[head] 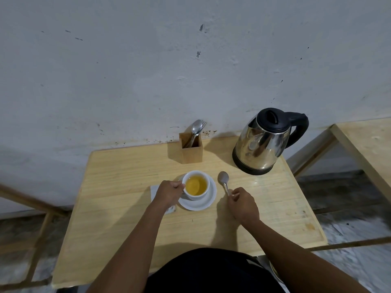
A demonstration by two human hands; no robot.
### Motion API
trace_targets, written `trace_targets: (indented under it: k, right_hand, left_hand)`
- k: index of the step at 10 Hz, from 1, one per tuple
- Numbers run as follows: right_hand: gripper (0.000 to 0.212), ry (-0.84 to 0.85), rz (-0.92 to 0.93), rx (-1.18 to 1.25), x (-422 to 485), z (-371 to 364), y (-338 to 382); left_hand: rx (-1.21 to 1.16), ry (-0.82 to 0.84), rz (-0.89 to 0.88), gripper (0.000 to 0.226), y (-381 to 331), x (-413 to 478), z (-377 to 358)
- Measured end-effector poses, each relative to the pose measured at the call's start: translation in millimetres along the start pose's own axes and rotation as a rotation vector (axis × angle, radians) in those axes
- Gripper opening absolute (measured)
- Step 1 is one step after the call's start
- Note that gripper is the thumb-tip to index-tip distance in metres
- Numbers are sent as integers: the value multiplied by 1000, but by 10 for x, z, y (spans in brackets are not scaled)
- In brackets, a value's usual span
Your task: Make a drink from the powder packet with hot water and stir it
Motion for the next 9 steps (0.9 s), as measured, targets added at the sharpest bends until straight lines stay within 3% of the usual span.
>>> trace_targets:
  k: [5,7,9]
  right_hand:
    - [9,49,47,-34,7,-38,31]
    - [10,15,66,-64,12,59,112]
    - [15,-82,198,-56,43,218,298]
  left_hand:
    - [27,-28,-60,32,-18,-23,-43]
    - [57,-27,-118,28,-37,-59,-37]
    - [102,-36,-144,32,-128,-91,-14]
Point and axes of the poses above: each hand's wrist, its own x-axis towards the middle knuckle, its own z-axis out of the back of the hand, y = z × x, the point moved 4 cm from there along x, towards the middle knuckle, and after that the axes turned 15 degrees about -x, right-handed, at the moved point
